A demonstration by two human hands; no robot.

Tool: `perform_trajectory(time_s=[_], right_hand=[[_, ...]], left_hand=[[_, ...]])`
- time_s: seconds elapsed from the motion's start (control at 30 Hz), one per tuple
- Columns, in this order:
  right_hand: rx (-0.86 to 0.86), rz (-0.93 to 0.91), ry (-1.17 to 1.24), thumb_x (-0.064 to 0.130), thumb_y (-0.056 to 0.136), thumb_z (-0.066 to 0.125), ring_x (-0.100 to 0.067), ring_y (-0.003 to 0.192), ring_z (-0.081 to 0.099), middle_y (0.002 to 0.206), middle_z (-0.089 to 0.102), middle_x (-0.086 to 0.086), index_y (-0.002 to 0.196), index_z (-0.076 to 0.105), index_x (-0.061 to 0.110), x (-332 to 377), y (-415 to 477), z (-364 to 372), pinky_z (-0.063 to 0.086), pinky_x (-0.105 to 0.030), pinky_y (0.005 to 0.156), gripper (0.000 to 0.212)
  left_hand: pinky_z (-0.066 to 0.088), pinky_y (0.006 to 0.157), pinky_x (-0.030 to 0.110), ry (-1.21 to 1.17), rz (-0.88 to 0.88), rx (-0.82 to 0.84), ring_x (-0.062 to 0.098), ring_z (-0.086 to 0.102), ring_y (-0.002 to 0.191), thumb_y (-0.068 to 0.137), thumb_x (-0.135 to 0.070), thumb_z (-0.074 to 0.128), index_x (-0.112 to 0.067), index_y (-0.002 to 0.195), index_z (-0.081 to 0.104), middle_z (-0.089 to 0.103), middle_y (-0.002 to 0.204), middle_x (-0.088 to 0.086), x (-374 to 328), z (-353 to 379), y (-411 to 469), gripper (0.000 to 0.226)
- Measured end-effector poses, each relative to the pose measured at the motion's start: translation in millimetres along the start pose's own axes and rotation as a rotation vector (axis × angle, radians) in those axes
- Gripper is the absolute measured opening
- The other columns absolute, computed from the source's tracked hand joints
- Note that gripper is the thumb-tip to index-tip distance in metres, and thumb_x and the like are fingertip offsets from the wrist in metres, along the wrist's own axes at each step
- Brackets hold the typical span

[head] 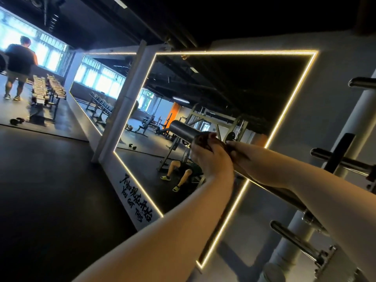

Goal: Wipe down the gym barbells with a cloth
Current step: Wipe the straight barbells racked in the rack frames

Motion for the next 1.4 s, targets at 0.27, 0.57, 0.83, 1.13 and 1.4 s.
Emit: perform_trajectory(time_s=[0.27,0.57,0.83,1.13,1.4], right_hand=[[0.016,0.014,-0.020,0.034,0.111,0.034,-0.017,0.096,0.066,0.103,0.068,-0.003,0.150,0.042,0.029,-0.4,9.5,2.0,0.052,-0.044,0.096,0.040],[0.017,0.035,-0.049,0.041,0.110,0.033,-0.013,0.100,0.062,0.117,0.062,0.000,0.160,0.023,0.036,-0.4,11.5,2.2,0.048,-0.037,0.096,0.050],[0.035,0.049,-0.020,0.040,0.110,0.032,-0.018,0.126,0.054,0.147,0.051,-0.005,0.161,0.020,0.036,-2.6,13.8,0.3,0.041,-0.045,0.111,0.052],[0.046,0.046,-0.005,0.041,0.110,0.029,-0.011,0.111,0.057,0.140,0.053,-0.004,0.160,0.020,0.038,-4.0,16.4,2.3,0.042,-0.022,0.083,0.051],[0.035,0.055,-0.058,0.043,0.110,0.030,-0.016,0.133,0.047,0.158,0.041,-0.001,0.160,0.017,0.041,-3.9,16.2,2.4,0.037,-0.036,0.108,0.052]], left_hand=[[0.043,0.112,0.048,-0.083,-0.043,0.155,0.028,0.043,0.138,0.104,-0.046,0.047,-0.042,0.158,0.014,0.031,0.155,0.003,14.5,-12.0,-27.2,0.063],[0.057,0.075,0.026,-0.022,-0.064,0.034,0.020,0.062,0.105,0.106,-0.033,0.047,-0.025,0.127,0.037,0.051,0.129,0.011,-6.6,-22.7,73.1,0.025],[0.058,0.086,0.037,-0.022,-0.066,0.094,0.021,0.065,0.105,0.106,-0.041,0.043,-0.035,0.137,0.035,0.059,0.122,0.008,14.9,-29.4,80.2,0.032],[0.052,0.072,0.024,-0.068,-0.050,0.027,0.016,0.062,0.096,0.109,-0.028,0.040,-0.029,0.123,0.037,0.059,0.119,0.009,-7.6,-42.7,135.2,0.014],[0.049,0.105,0.046,-0.080,0.026,0.212,0.020,0.057,0.120,0.102,-0.050,0.047,-0.043,0.145,0.029,0.048,0.139,0.006,26.7,-31.1,50.0,0.047]])
Point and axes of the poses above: each hand's wrist, its own y-axis towards the middle knuckle, its own z-axis out of the palm, x = y × z, the point moved 1 cm from there along y, towards the middle knuckle
